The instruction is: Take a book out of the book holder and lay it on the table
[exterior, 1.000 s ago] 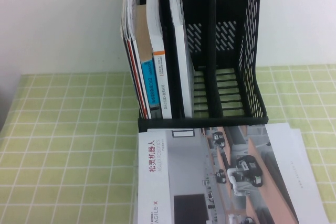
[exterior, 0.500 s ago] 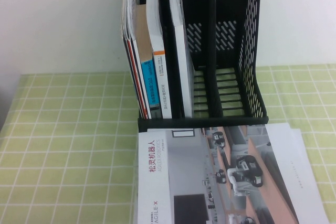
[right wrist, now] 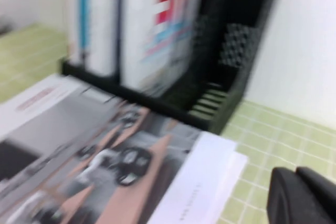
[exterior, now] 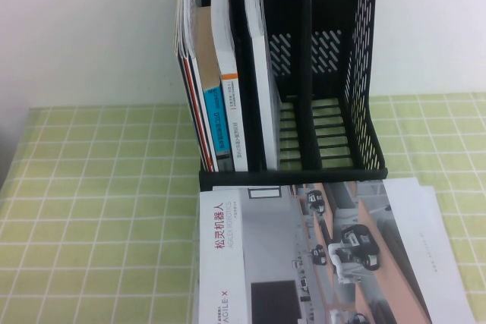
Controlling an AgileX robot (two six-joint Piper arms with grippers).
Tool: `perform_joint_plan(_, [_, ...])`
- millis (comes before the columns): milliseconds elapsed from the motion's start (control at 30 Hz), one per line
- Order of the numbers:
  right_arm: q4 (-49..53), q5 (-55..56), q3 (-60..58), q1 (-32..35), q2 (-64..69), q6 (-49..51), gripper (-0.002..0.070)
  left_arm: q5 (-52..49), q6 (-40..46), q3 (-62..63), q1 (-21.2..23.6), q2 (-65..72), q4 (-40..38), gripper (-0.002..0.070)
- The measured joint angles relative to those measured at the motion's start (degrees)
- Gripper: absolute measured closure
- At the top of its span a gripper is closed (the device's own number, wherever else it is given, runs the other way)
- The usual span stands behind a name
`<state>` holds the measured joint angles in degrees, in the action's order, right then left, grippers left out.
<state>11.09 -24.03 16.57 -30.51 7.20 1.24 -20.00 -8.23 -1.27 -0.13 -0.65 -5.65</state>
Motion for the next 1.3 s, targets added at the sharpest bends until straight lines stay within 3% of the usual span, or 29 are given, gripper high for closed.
perform_joint_plan(167, [-3.49, 2.47, -8.28, 10.94, -7.11, 3.30, 0.0676, 0.00, 0.00, 0.00, 0.00, 0.00, 0.00, 0.0677])
perform_joint_plan(333, [-4.13, 4.58, -17.37, 14.40, -7.78, 4.09, 0.0677, 0.00, 0.00, 0.00, 0.00, 0.00, 0.00, 0.0677])
perform_joint_plan(800, [-7.09, 3.23, -18.07, 27.18, -7.78, 8.20, 0.0678, 0.00, 0.00, 0.00, 0.00, 0.00, 0.00, 0.0677])
perform_joint_plan(1300, [-7.79, 3.23, -18.07, 28.43, -7.78, 8.20, 0.0678, 0.00, 0.00, 0.00, 0.00, 0.00, 0.00, 0.0677])
